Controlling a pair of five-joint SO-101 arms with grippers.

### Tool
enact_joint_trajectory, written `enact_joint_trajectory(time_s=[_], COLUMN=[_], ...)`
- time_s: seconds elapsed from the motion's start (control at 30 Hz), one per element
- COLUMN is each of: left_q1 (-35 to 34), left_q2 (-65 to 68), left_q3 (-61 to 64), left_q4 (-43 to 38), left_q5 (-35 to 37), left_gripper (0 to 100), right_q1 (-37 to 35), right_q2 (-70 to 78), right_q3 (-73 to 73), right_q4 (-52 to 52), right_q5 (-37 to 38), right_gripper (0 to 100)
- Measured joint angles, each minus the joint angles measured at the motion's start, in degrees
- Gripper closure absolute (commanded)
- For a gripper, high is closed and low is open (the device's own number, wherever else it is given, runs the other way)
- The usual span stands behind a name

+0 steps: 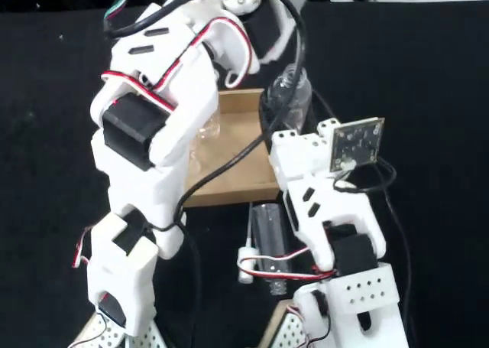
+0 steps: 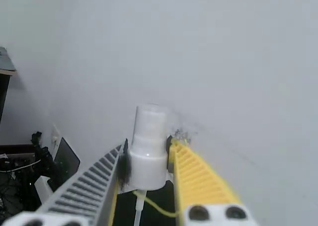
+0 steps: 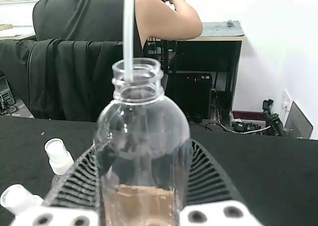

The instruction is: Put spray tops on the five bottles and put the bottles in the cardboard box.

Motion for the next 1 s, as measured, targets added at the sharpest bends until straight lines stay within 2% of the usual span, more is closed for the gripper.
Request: enact_joint_trajectory(time_s=[0.3,0.57,1.0], left_q1=[-0.2,-0.1,-0.1], left_q2=[0.0,0.0,0.0], left_q3=[0.0,0.0,0.0], left_q4=[3.9,-0.9,14.9], left_q5=[0.0,0.0,0.2], left_gripper=[92,92,90], right_q1=[-0.3,-0.3,-0.4], right_q2=[0.0,0.0,0.0], right_q3=[0.0,0.0,0.0], right_q4=[0.0,0.0,0.0], right_q5=[0.0,0.0,0.0], right_gripper=[98.7,98.7,98.7])
